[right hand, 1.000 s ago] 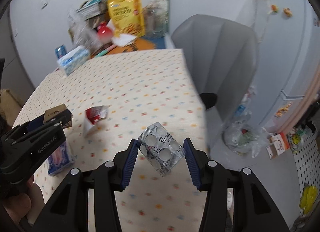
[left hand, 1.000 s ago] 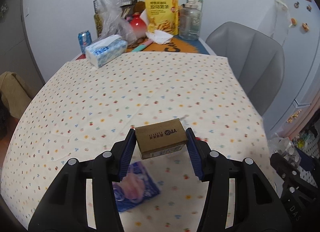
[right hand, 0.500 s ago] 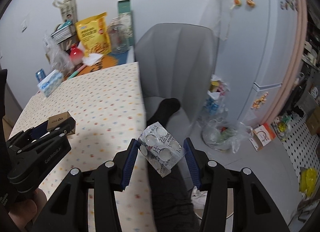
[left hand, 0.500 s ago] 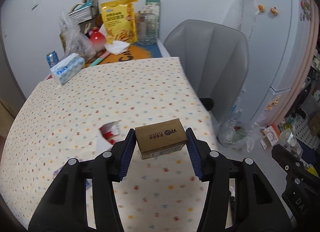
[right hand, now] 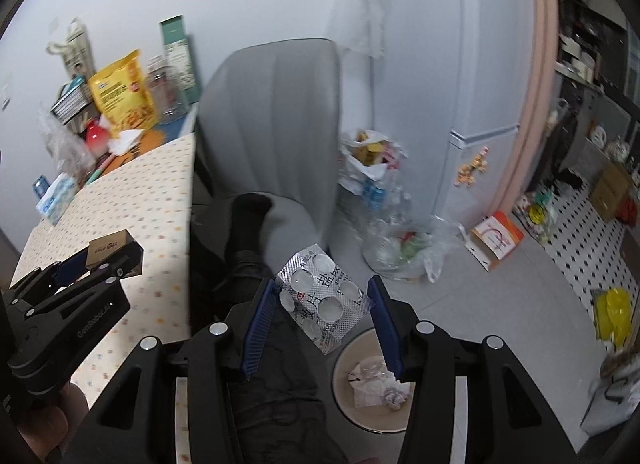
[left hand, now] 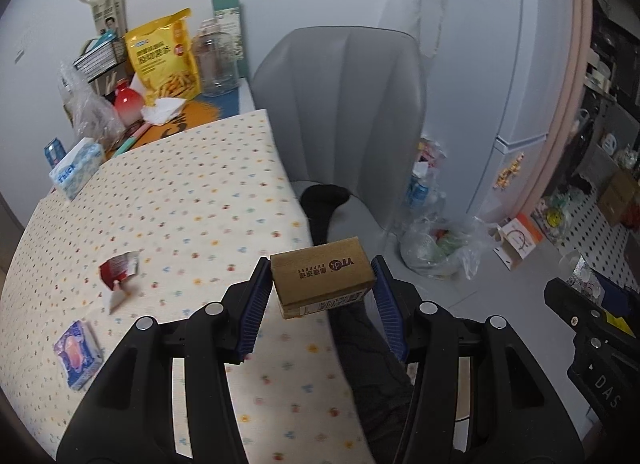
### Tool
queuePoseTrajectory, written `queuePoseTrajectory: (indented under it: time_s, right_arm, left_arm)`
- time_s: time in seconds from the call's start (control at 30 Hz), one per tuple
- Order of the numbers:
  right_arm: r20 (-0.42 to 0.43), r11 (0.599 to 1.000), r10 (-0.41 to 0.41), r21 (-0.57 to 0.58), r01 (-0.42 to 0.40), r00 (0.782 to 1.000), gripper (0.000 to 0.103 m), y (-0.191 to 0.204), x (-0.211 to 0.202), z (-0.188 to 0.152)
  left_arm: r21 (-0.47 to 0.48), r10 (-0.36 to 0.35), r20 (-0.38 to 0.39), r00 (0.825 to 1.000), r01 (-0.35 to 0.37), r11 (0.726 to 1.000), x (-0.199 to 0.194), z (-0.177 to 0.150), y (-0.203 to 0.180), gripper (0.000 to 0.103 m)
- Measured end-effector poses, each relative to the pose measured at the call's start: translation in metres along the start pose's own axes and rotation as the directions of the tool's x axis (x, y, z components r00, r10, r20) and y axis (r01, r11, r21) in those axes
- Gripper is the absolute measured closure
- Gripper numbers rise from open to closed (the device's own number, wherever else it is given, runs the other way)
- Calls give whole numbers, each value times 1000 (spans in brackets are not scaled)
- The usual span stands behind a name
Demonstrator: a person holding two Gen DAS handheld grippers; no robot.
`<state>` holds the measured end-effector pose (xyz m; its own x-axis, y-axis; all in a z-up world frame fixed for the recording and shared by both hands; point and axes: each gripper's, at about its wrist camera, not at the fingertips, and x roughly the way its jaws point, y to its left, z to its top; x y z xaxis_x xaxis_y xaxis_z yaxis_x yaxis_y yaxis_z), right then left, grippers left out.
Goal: Collect trash
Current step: 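Carry the box in the left gripper while the right gripper carries the blister pack to the bin, then open the right gripper over the bin, then open the left gripper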
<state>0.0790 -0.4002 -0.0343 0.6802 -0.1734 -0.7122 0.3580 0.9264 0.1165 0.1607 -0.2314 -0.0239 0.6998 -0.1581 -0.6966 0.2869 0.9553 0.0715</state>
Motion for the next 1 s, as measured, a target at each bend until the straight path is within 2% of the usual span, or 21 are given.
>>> queuePoseTrajectory:
  time_s: [0.4, 0.5, 0.53, 0.67, 0.8, 1.0]
  right_arm:
    - [-30, 994, -28, 105, 31, 999, 55, -73, 20, -18]
    - [-33, 990, -21, 135, 26, 999, 49, -86, 27, -22]
    - [-29, 989, -27, 143, 31, 999, 44, -90, 29, -23]
    - [-42, 985, -33, 169, 40, 999, 43, -106, 37, -28]
    - [-44, 980, -58, 190, 66, 997, 43, -124, 32, -32]
    - [-35, 966, -115, 230, 120, 993, 43, -155, 15, -36]
  left_arm:
    - [90, -40, -45, 998, 44, 995, 21, -5, -70, 52]
    - [102, -40, -57, 998, 46, 994, 27, -8, -79, 52]
    - [106, -40, -61, 997, 47, 993, 28, -9, -82, 52]
    - [120, -42, -74, 996, 51, 992, 33, -11, -92, 52]
    - [131, -60, -91, 994, 72, 989, 38, -13, -105, 52]
    - [190, -114, -107, 988, 132, 973, 36, -21, -143, 52]
